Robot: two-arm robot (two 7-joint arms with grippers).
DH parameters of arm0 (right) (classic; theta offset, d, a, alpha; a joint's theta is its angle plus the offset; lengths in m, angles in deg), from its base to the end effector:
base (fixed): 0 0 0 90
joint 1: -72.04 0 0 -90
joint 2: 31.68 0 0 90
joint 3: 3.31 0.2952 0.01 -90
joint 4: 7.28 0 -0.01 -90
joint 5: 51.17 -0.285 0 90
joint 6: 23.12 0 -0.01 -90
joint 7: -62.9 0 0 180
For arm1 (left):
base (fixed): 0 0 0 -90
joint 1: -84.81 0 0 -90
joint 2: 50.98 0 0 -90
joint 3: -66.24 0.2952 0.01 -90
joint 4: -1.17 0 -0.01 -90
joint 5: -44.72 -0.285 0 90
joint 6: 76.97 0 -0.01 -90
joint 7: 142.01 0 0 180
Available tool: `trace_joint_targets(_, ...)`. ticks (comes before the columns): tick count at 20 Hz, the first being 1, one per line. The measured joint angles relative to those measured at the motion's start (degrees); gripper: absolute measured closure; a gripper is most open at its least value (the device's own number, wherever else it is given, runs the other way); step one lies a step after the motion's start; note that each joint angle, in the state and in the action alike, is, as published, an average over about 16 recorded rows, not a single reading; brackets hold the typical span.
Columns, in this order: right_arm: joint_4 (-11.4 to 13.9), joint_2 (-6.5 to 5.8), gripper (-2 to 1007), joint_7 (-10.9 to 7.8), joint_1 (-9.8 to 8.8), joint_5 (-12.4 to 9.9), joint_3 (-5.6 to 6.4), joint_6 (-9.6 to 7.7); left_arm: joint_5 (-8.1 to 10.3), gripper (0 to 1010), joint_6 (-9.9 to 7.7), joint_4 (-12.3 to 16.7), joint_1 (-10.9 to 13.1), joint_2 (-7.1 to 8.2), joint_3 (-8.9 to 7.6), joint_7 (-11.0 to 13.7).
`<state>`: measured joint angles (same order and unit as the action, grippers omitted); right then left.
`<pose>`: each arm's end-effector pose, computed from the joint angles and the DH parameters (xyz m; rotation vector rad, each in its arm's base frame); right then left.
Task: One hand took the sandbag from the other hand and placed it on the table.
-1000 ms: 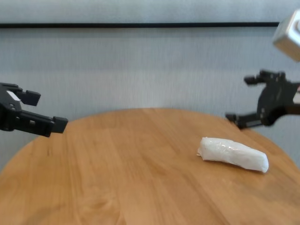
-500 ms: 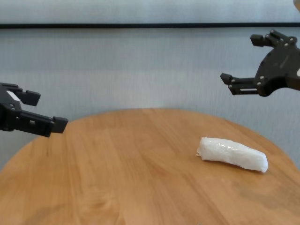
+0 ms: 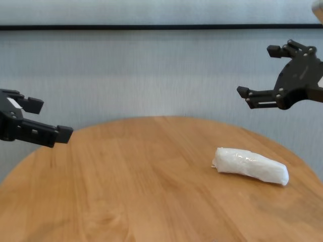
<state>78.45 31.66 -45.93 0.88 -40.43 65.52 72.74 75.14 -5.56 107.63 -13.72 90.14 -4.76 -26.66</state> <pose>0.3778 -0.0482 -0.2311 -0.4149 -0.6577 -0.8958 0.3084 0.1129 -0.1730 0.4397 -0.0721 0.7572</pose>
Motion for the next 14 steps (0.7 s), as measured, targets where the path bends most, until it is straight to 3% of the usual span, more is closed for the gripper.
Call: trace_joint_targets(14,-0.9,-0.17,0,-0.95,0.69,-0.4,-0.32,-0.25,0.0,10,0.0,0.0,0.0,0.0,0.0,0.0)
